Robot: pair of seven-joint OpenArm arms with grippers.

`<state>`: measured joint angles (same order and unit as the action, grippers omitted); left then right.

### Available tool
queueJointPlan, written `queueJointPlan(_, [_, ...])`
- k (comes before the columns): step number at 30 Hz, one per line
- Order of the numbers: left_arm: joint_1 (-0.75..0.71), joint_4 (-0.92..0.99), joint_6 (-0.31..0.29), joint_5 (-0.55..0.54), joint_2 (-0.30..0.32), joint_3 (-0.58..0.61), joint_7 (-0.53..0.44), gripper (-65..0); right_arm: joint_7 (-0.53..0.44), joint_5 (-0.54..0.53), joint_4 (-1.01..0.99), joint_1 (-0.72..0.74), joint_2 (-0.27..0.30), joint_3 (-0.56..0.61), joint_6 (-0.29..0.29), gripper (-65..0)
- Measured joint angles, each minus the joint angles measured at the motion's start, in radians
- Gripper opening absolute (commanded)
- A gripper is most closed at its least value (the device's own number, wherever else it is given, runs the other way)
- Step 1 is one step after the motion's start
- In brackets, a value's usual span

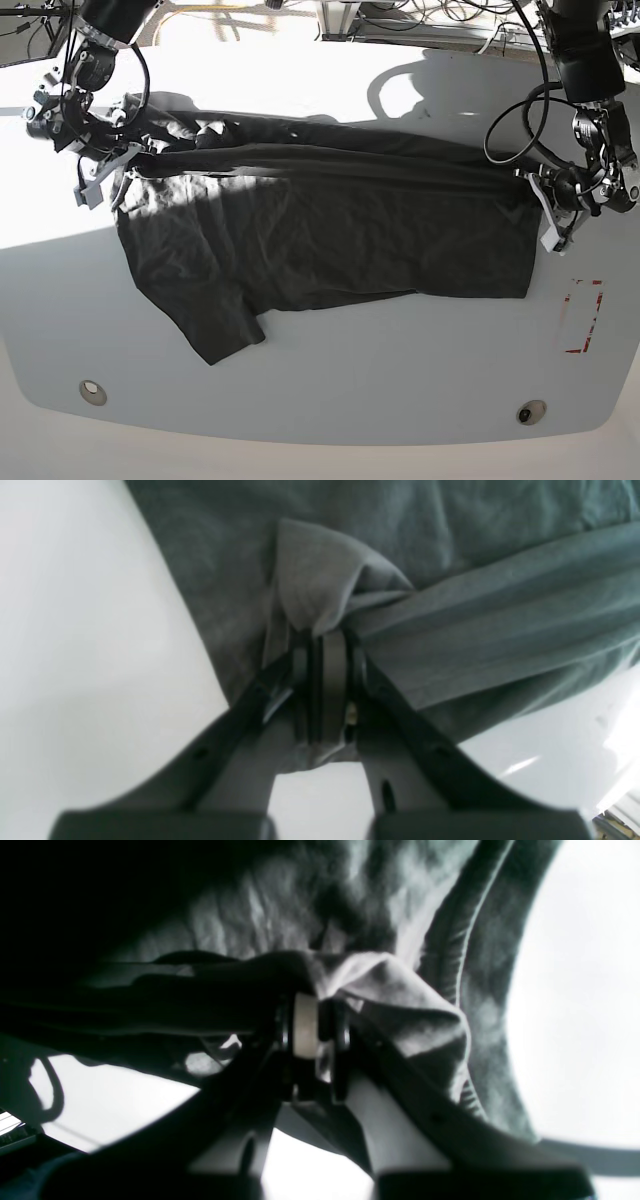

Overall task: Fold the T-shirt properly
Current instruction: 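Pull the held edge back toward the robot with both grippers, then lay the held edge down and adjust grip with both grippers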

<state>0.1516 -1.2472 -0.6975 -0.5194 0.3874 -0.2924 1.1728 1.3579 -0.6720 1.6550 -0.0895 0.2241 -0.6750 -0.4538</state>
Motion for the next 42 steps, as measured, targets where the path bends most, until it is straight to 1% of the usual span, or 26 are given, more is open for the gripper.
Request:
queueJointPlan(2, [0.016, 0.026, 0.0, 0.003, 0.004, 0.0, -0.004, -56.2, -0.003, 0.027, 0.0, 0.003, 0.0, 0.009, 0.0, -40.1])
queueJointPlan(3, [0.02, 0.031, 0.0, 0.005, 0.004, -0.001, -0.009, -52.8, -0.003, 0.047, -0.001, 0.003, 0.001, 0.015, 0.0, -34.2])
queueJointPlan(4, [0.021, 0.035, 0.0, 0.008, 0.004, -0.001, -0.014, -50.3, -0.003, 0.066, -0.001, 0.004, 0.0, 0.018, 0.0, -31.1])
queueJointPlan(5, [0.02, 0.036, 0.001, 0.006, 0.004, -0.001, -0.015, -46.9, -0.003, 0.071, -0.001, 0.003, 0.0, 0.02, 0.0, -26.6])
queueJointPlan(7, [0.018, 0.034, 0.0, -0.002, 0.004, -0.001, -0.015, -41.9, -0.002, 0.074, 0.003, 0.002, 0.0, 0.019, 0.0, -20.0])
queueJointPlan(9, [0.017, 0.027, -0.001, -0.001, 0.003, -0.001, -0.015, -38.3, -0.002, 0.083, 0.027, -0.001, 0.0, 0.018, 0.001, -14.7])
queueJointPlan(11, [0.021, 0.016, 0.0, 0.006, 0.002, -0.001, -0.014, -37.1, -0.002, 0.085, 0.07, -0.008, 0.001, 0.018, 0.0, -12.8])
queueJointPlan(19, [0.041, -0.078, 0.001, 0.01, 0.003, -0.006, 0.016, -36.9, -0.009, 0.07, 0.24, -0.101, -0.002, 0.013, 0.001, -12.5])
queueJointPlan(25, [0.057, -0.15, 0.0, 0.006, 0.004, -0.008, 0.023, -36.9, 0.001, 0.082, 0.243, -0.183, -0.011, -0.005, 0.001, -12.5])
queueJointPlan(29, [0.056, -0.156, 0.0, 0.006, 0.004, -0.008, 0.023, -36.9, -0.05, 0.092, 0.242, -0.209, -0.032, -0.046, 0.001, -12.5])
queueJointPlan(32, [0.053, -0.156, 0.0, 0.008, 0.004, -0.008, 0.031, -36.9, -0.076, 0.085, 0.233, -0.225, -0.034, -0.037, 0.0, -12.7])
queueJointPlan(35, [0.049, -0.156, 0.0, 0.01, 0.004, -0.008, 0.03, -36.9, -0.081, 0.075, 0.197, -0.222, -0.038, -0.037, 0.0, -13.0])
queueJointPlan(38, [0.045, -0.156, 0.0, 0.01, 0.004, -0.008, 0.031, -36.9, -0.083, 0.074, 0.148, -0.218, -0.035, -0.037, -0.003, -17.6])
queueJointPlan(39, [0.045, -0.156, 0.0, 0.01, 0.004, -0.008, 0.03, -36.9, -0.084, 0.074, 0.123, -0.215, -0.031, -0.037, -0.004, -21.7])
queueJointPlan(40, [0.045, -0.155, 0.0, 0.01, 0.004, -0.008, 0.031, -36.9, -0.083, 0.079, 0.108, -0.212, -0.03, -0.037, -0.003, -24.3])
queueJointPlan(42, [0.045, -0.155, 0.0, 0.01, 0.004, -0.008, 0.031, -36.9, -0.084, 0.091, 0.083, -0.206, -0.027, -0.038, -0.003, -33.3])
